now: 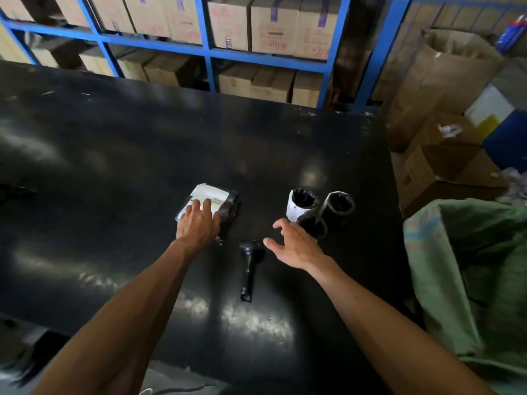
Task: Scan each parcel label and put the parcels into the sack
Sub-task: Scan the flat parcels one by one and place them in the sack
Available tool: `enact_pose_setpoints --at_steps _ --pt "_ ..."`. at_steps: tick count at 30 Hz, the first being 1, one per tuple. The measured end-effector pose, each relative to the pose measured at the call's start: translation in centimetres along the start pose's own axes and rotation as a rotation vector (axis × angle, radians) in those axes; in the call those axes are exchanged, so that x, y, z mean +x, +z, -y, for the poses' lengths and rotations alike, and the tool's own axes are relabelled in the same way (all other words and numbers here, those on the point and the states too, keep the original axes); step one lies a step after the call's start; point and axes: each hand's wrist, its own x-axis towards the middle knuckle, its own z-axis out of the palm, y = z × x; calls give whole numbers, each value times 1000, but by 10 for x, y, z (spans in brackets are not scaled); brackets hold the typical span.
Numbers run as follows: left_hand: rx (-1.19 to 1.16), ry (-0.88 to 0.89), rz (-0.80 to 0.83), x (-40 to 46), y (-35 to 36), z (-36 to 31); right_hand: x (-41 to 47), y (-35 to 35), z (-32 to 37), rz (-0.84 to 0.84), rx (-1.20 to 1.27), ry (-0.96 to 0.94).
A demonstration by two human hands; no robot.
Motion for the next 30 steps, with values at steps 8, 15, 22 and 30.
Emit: enact_pose_setpoints --at_steps 8,15,22,30 --pt "-18 -124 130 28 14 56 30 55 45 225 -7 238" --pt "-55 -210 261 79 43 80 54 77 52 185 123 327" --pt "-187 -196 538 131 53 88 79 60 35 110 372 353" --pt "-505 -230 662 151 43 86 104 30 31 111 1166 524"
